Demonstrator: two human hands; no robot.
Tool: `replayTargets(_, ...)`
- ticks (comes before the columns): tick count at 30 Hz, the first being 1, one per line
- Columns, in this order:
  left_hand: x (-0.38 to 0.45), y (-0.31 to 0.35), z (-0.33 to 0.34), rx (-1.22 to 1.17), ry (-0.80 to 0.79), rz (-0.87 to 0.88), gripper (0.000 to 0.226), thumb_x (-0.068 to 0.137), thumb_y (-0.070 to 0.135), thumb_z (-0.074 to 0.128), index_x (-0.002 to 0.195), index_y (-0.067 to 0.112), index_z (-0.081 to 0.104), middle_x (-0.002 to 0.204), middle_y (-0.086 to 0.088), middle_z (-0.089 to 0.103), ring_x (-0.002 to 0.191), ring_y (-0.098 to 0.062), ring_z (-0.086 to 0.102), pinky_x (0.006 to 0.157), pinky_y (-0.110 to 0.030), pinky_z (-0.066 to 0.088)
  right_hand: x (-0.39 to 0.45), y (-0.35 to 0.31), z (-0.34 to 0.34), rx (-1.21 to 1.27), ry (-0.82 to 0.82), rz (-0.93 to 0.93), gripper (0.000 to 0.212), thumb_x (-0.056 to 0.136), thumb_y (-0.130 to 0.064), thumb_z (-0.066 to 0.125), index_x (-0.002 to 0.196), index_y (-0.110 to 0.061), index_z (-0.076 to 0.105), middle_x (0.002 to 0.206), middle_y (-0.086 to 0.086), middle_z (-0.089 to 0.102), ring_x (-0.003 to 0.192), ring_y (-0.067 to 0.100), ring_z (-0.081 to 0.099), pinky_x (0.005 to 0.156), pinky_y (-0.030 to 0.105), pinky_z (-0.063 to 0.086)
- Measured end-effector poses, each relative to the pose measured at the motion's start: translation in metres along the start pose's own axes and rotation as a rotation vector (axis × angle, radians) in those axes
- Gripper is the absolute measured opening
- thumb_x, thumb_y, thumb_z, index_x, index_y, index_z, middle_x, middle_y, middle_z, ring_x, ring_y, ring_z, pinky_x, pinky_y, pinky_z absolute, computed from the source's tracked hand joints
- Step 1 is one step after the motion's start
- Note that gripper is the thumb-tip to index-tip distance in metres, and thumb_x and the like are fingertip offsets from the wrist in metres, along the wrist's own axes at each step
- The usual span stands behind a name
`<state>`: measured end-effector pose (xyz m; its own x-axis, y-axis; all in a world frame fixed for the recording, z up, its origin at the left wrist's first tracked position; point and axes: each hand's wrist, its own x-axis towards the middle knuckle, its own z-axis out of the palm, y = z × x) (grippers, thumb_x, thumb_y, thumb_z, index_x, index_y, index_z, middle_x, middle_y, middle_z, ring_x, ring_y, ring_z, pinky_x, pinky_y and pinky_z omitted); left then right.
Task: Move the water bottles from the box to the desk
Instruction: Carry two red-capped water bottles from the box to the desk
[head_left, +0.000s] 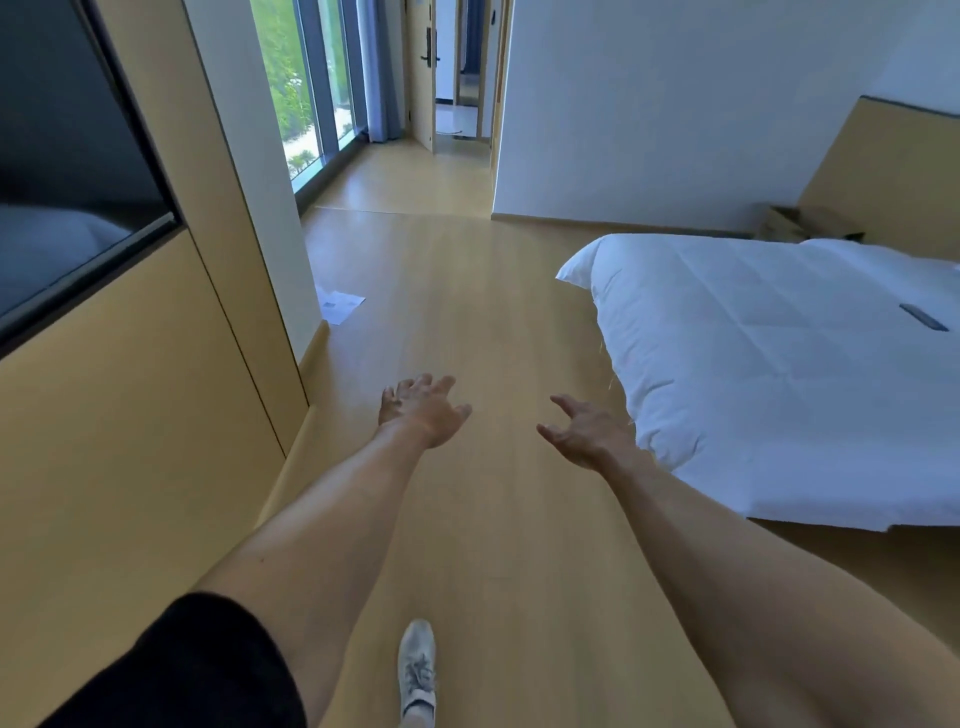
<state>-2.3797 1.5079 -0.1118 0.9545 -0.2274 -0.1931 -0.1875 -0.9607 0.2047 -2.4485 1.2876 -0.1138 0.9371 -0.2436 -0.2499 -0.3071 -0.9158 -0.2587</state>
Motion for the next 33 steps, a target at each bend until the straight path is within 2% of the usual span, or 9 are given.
replayTargets(9, 0.224, 0.009, -0.049, 0.000, -0.025, 0.102, 0.062, 0.099, 0.060, 0.039, 0.154, 0.034, 0.031, 0.161, -0.003, 0.032, 0.148, -0.028, 0.028, 0.120, -0.045, 0.021, 0.195, -0.025, -0.055, 0.005, 0.031, 0.138, 0.064, 0.094, -0.064, 0.042, 0.152, -0.043, 0.029, 0.156, -0.005, 0.039, 0.141, 0.023, 0.038, 0.107, 0.041, 0.037)
replayTargets(17, 0.372, 0.033, -0.086, 0.046, -0.041, 0.198, 0.063, 0.098, 0.062, 0.039, 0.155, 0.035, 0.030, 0.161, -0.001, 0.031, 0.148, -0.027, 0.027, 0.119, -0.046, 0.021, 0.329, -0.037, -0.090, 0.036, 0.035, 0.182, 0.064, 0.094, -0.063, 0.043, 0.152, -0.041, 0.030, 0.155, -0.004, 0.041, 0.140, 0.025, 0.039, 0.104, 0.041, 0.037)
replayTargets(27, 0.560, 0.052, -0.108, 0.080, -0.035, 0.158, 0.065, 0.098, 0.063, 0.039, 0.155, 0.033, 0.030, 0.161, -0.001, 0.032, 0.148, -0.028, 0.027, 0.120, -0.048, 0.022, 0.529, -0.041, -0.124, 0.061, 0.003, 0.122, 0.065, 0.096, -0.062, 0.041, 0.154, -0.036, 0.028, 0.159, -0.001, 0.034, 0.143, 0.026, 0.035, 0.114, 0.047, 0.032)
replayTargets(33, 0.690, 0.062, -0.139, 0.101, -0.031, 0.062, 0.066, 0.097, 0.061, 0.043, 0.155, 0.034, 0.029, 0.161, -0.001, 0.032, 0.148, -0.027, 0.028, 0.120, -0.047, 0.022, 0.673, -0.050, -0.166, 0.068, -0.019, 0.062, 0.065, 0.096, -0.063, 0.041, 0.154, -0.037, 0.028, 0.156, 0.002, 0.038, 0.141, 0.027, 0.037, 0.111, 0.044, 0.033)
